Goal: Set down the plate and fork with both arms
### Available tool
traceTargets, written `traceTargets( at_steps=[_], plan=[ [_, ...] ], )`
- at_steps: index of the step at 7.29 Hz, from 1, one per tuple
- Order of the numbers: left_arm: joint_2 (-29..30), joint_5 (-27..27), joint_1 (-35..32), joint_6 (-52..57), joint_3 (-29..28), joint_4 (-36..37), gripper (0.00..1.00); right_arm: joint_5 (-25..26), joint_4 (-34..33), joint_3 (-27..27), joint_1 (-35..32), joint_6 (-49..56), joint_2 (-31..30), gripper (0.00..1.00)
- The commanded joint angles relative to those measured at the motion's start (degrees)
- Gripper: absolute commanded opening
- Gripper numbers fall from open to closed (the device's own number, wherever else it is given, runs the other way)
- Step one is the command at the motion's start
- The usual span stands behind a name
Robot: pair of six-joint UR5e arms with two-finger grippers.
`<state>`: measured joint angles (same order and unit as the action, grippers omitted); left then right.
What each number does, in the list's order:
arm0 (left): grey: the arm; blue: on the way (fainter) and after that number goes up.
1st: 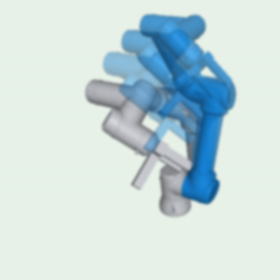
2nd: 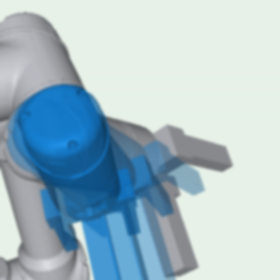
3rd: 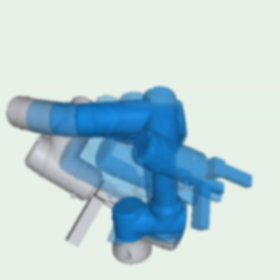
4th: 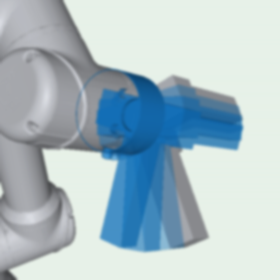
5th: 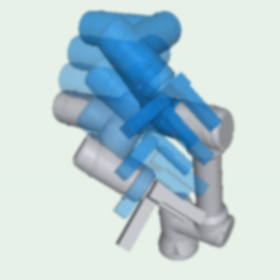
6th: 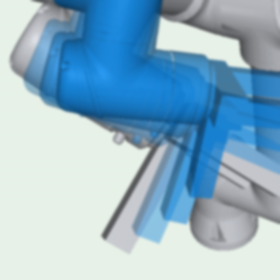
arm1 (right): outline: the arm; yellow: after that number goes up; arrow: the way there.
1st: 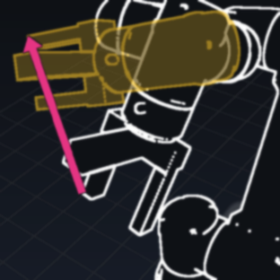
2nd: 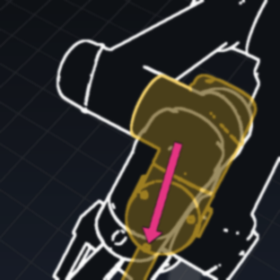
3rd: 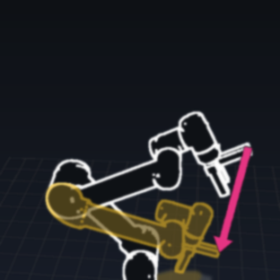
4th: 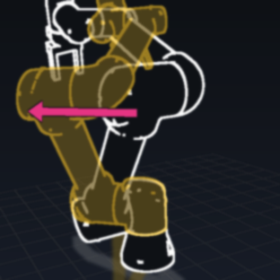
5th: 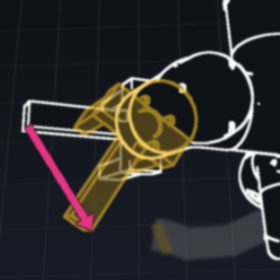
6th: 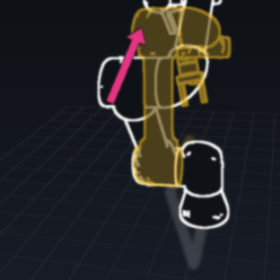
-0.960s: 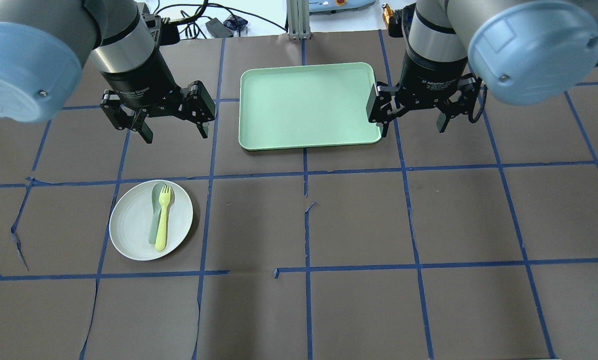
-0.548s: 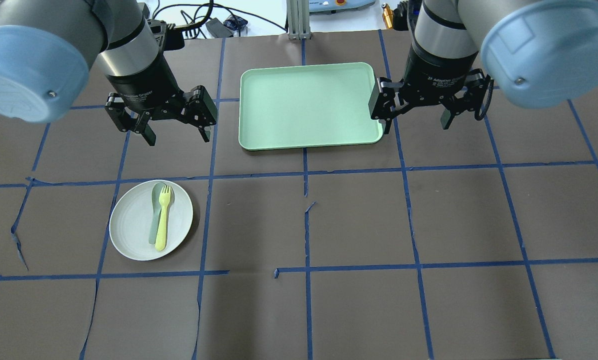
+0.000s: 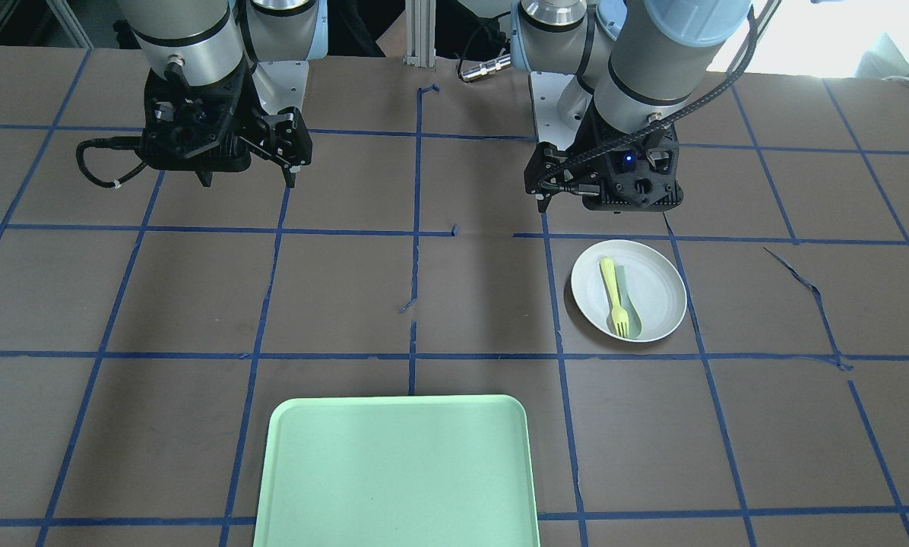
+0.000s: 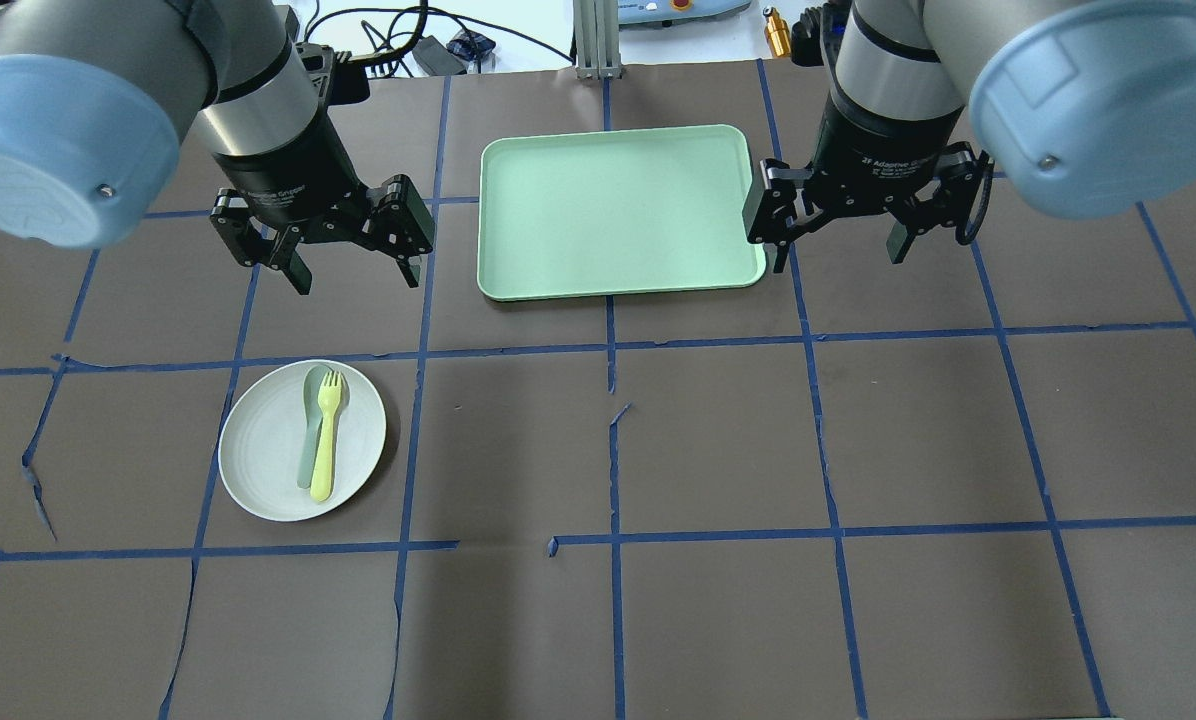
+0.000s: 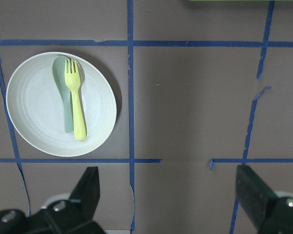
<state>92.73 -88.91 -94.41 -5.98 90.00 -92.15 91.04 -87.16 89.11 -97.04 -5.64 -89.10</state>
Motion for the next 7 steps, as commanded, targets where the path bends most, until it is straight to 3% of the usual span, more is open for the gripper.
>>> traceTargets(
  at_steps=[1,7],
  plan=[
    [-0.27,-0.04,0.19,0.0,-0.09,-0.05,1.0,0.02,-0.12,0.01,0.27,0.28,0.06,1.0],
    [0.77,0.23,0.1,-0.09,0.17,-0.05,1.0,0.02,0.32,0.01,2.47,0.36,-0.11,1.0]
  ],
)
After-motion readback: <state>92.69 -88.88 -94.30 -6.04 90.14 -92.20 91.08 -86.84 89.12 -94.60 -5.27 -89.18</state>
